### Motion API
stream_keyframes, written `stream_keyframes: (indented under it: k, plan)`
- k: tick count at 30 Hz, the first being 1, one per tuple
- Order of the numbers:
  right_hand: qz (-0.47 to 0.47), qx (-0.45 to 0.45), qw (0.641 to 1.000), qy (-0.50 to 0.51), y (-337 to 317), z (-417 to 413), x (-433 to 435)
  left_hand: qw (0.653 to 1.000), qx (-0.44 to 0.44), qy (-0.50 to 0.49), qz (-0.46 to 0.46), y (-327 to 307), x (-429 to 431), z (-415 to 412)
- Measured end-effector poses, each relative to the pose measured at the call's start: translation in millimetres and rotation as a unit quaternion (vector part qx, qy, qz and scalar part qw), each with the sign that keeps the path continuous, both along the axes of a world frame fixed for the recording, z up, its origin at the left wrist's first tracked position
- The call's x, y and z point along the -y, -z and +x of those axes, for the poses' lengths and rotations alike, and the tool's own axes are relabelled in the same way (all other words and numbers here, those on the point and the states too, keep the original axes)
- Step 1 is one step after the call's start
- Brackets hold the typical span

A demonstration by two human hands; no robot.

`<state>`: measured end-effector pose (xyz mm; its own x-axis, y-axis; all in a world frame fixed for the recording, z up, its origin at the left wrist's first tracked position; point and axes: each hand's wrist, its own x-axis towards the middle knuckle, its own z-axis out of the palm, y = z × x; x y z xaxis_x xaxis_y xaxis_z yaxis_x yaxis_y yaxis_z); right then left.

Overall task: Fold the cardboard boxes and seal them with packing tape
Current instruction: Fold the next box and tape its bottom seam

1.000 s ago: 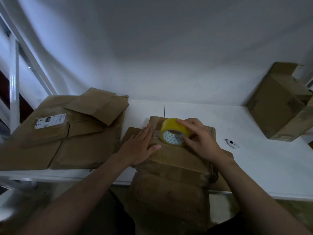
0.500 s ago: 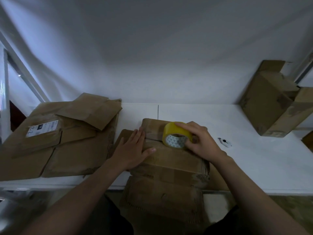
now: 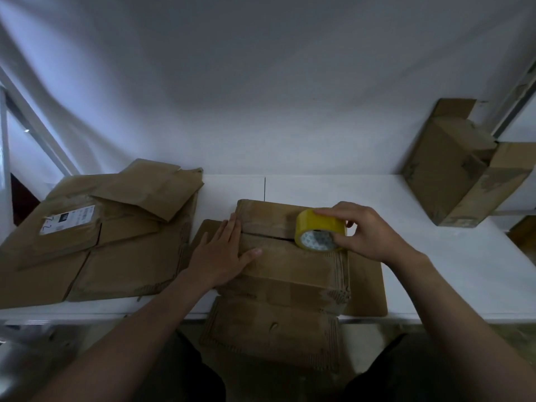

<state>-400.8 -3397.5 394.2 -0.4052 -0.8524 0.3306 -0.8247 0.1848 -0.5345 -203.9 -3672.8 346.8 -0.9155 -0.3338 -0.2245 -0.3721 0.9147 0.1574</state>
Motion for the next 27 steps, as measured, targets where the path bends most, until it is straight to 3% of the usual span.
stream_keyframes:
  k: [7, 13, 25, 27]
  plan:
    - [-0.099, 0.099, 0.989, 0.037, 31, 17, -14, 1.0, -0.02, -0.005, -0.02, 2, -5, 1]
    - [-0.091, 0.082, 0.991, 0.055, 27, 18, -8, 0.995, -0.005, 0.045, -0.083, -6, -13, -2]
    - [-0.073, 0.042, 0.996, 0.043, 30, 23, -4, 0.993, -0.008, 0.109, -0.044, -6, -48, -17]
    - [-0.075, 0.078, 0.993, 0.052, 30, 25, -1, 0.994, -0.01, 0.101, -0.045, -4, -49, -18]
